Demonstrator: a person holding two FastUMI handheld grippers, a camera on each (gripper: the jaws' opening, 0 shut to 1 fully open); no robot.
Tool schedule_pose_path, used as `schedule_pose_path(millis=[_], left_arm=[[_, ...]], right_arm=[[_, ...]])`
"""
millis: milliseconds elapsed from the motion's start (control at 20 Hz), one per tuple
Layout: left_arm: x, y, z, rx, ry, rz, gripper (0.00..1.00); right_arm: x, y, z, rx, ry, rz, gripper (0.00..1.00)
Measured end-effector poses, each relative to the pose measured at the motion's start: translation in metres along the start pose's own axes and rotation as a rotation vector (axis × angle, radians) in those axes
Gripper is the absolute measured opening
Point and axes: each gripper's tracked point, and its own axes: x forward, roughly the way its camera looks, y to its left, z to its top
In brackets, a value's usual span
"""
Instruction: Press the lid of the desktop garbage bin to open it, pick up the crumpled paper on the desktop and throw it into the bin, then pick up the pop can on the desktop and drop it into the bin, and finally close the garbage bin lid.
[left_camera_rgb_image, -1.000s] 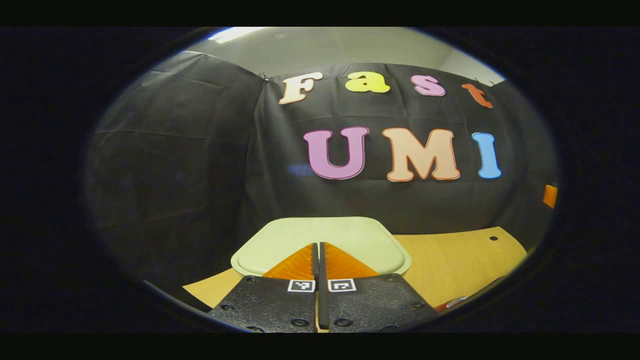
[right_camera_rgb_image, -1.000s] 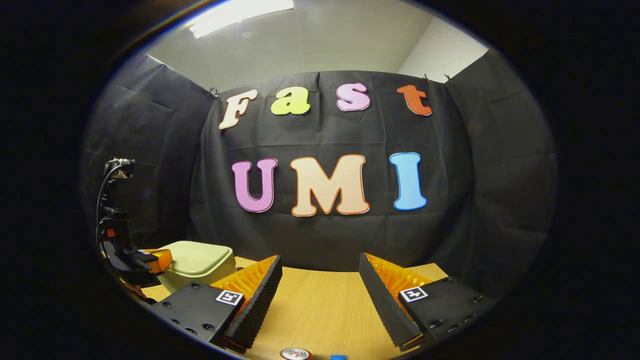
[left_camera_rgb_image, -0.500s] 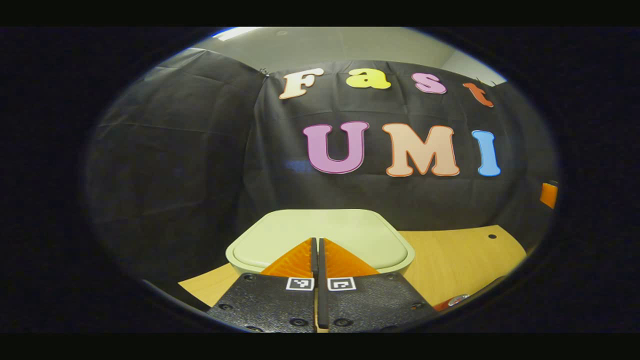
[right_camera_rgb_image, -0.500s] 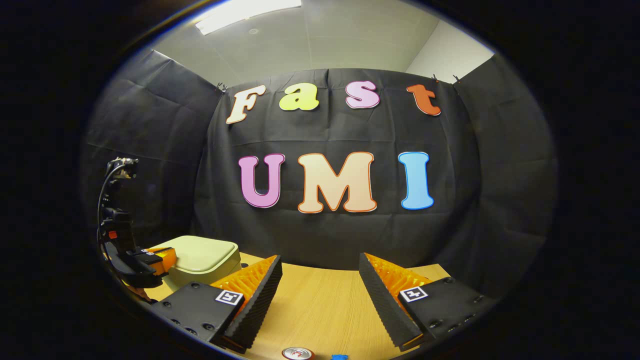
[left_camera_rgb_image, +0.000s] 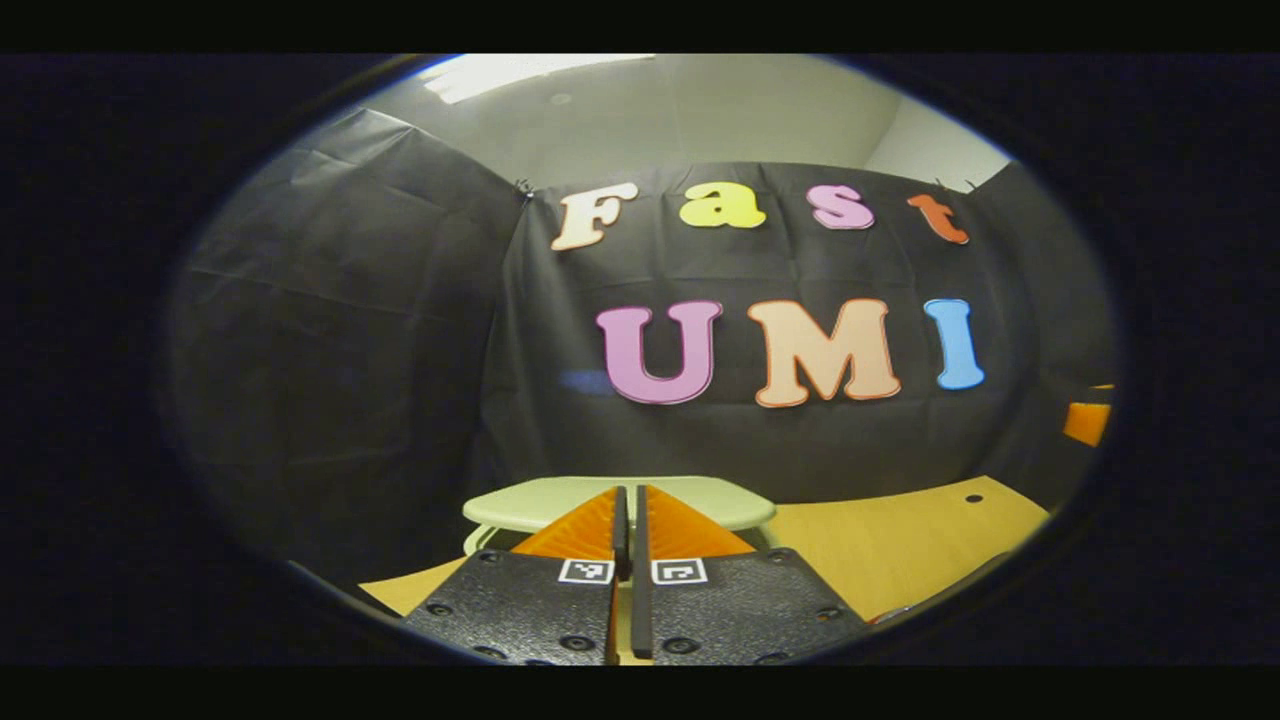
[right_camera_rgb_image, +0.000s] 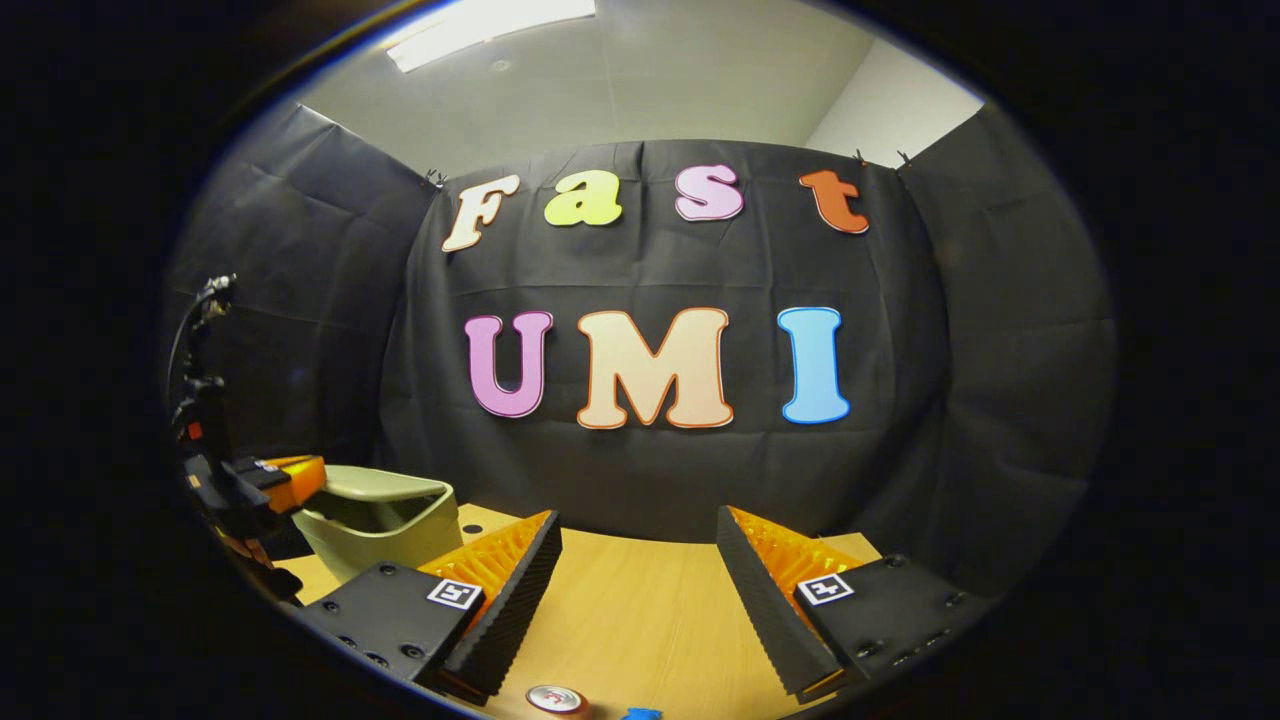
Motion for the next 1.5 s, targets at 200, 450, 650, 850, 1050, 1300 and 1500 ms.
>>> schedule_pose_path(millis=[200, 450, 650, 850, 1050, 1300, 1500], left_arm=[[-0.014, -0.026, 0.019, -0.016, -0.026, -0.054, 0.07], [-0.031, -0.055, 0.039, -0.007, -0.067, -0.11, 0.26], [-0.038, -0.064, 0.039, -0.003, -0.058, -0.109, 0.64], [-0.046, -0.069, 0.046, 0.005, -0.073, -0.091, 0.73], [-0.051, -0.069, 0.058, 0.028, -0.11, -0.057, 0.87], [-0.059, -0.069, 0.066, 0.059, -0.129, -0.03, 0.91], [-0.064, -0.067, 0.069, 0.077, -0.13, -0.016, 0.9]], right_arm=[[0.0, -0.018, -0.011, -0.008, 0.024, 0.001, 0.99], [0.001, -0.029, -0.035, -0.032, 0.072, 0.02, 0.98], [0.004, -0.031, -0.062, -0.069, 0.128, 0.052, 0.98], [0.009, -0.031, -0.097, -0.084, 0.201, 0.094, 0.99], [0.013, -0.035, -0.144, -0.082, 0.312, 0.123, 0.98], [0.013, -0.036, -0.205, -0.121, 0.459, 0.164, 0.99], [0.01, -0.03, -0.246, -0.149, 0.547, 0.195, 0.99]])
